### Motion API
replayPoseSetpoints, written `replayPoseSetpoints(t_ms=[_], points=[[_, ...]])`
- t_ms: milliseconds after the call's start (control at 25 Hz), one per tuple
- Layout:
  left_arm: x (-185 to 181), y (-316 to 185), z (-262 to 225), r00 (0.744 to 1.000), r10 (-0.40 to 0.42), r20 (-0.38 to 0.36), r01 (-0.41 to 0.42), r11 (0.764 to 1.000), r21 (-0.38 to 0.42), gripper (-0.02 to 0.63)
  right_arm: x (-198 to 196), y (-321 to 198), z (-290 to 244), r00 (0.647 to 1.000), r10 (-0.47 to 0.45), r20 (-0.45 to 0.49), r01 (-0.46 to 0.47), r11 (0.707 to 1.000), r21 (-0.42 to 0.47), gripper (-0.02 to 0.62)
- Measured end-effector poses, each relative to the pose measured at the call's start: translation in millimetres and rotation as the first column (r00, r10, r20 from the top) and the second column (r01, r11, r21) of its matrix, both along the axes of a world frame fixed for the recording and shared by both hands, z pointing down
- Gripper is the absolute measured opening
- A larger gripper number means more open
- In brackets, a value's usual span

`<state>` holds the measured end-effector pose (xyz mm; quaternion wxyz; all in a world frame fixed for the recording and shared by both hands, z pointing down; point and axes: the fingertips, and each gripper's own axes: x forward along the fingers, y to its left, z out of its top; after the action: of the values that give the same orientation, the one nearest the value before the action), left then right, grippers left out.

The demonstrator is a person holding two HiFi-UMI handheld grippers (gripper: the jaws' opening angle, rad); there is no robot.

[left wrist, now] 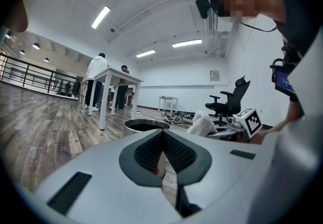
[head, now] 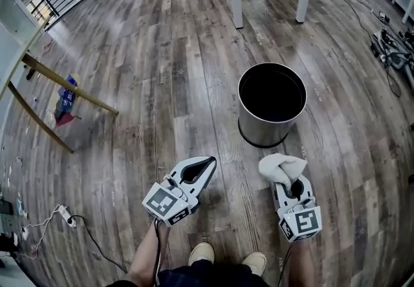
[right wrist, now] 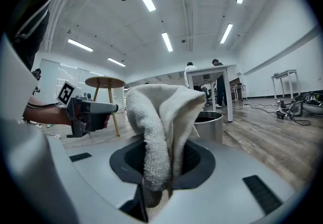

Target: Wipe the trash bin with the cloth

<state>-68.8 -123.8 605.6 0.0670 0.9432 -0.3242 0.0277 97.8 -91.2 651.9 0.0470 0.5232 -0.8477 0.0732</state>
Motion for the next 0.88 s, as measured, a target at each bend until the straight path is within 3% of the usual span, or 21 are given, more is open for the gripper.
replayPoseSetpoints(t_ms=[400,880], points=[[1,18,-99,1.0,0.02,0.0,-0.02,1.0,-0.019,0.0,4,27,-97,0.999,0.045,-0.003,-0.045,0.999,-0.03,0.084],[-12,27,-284,1.0,-0.014,-0.02,0.014,1.0,0.005,0.0,2,35,-291,0.999,0.044,-0.009,-0.044,0.999,0.015,0.084]])
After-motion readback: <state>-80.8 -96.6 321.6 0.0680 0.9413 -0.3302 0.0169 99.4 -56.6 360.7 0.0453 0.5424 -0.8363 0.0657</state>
